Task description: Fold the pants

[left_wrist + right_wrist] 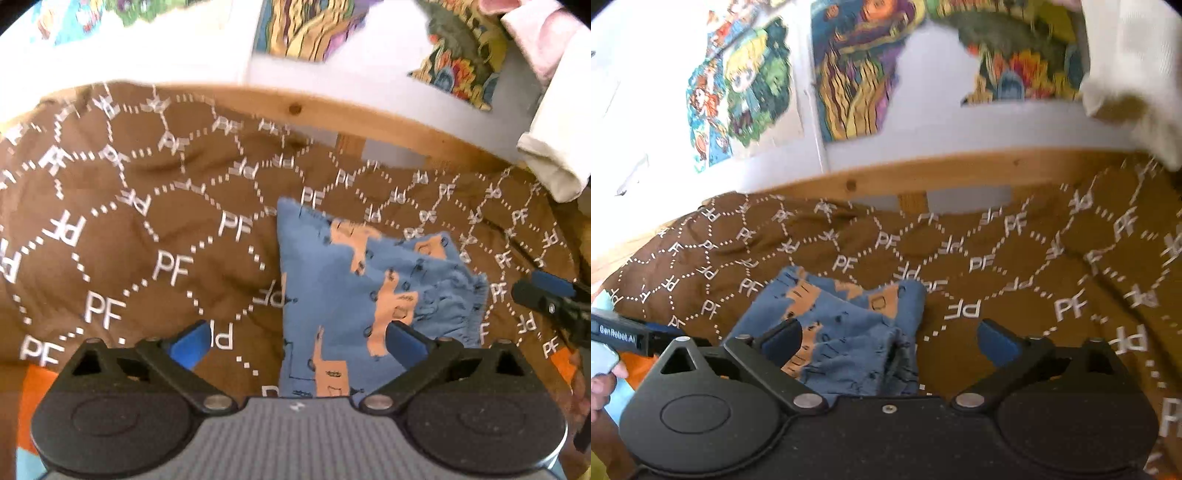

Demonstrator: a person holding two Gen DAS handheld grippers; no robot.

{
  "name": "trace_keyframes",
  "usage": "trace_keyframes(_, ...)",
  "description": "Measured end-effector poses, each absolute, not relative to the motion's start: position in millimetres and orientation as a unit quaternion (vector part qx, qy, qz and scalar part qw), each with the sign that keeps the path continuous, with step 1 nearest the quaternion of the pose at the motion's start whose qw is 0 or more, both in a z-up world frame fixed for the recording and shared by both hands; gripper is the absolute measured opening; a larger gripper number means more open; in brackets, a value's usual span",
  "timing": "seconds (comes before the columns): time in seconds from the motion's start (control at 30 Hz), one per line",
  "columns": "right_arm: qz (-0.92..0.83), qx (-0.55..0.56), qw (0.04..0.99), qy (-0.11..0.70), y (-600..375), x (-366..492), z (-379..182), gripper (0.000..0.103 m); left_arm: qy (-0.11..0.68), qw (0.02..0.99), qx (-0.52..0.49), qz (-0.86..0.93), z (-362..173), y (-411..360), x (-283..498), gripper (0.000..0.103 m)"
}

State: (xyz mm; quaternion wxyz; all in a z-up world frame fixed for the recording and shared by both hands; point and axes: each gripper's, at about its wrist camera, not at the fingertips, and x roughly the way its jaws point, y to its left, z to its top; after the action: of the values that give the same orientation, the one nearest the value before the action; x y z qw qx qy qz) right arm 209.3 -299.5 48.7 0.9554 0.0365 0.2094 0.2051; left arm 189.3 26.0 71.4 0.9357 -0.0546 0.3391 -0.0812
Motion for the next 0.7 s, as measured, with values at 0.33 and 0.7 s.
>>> trace_keyframes(0.33, 0.148, 0.019, 0.974, 0.171, -291.4, 121.6, 76.7, 0.102, 0.261, 0.963, 0.006, -0.069, 99.8, 1.7, 117.2, 0.103)
trace_keyframes(0.7, 0.102, 0.022, 0.979, 0.174, -282.3, 58.2, 72.3, 0.102, 0.276, 0.960, -0.006, -0.038, 77.8, 10.1, 67.7, 0.103)
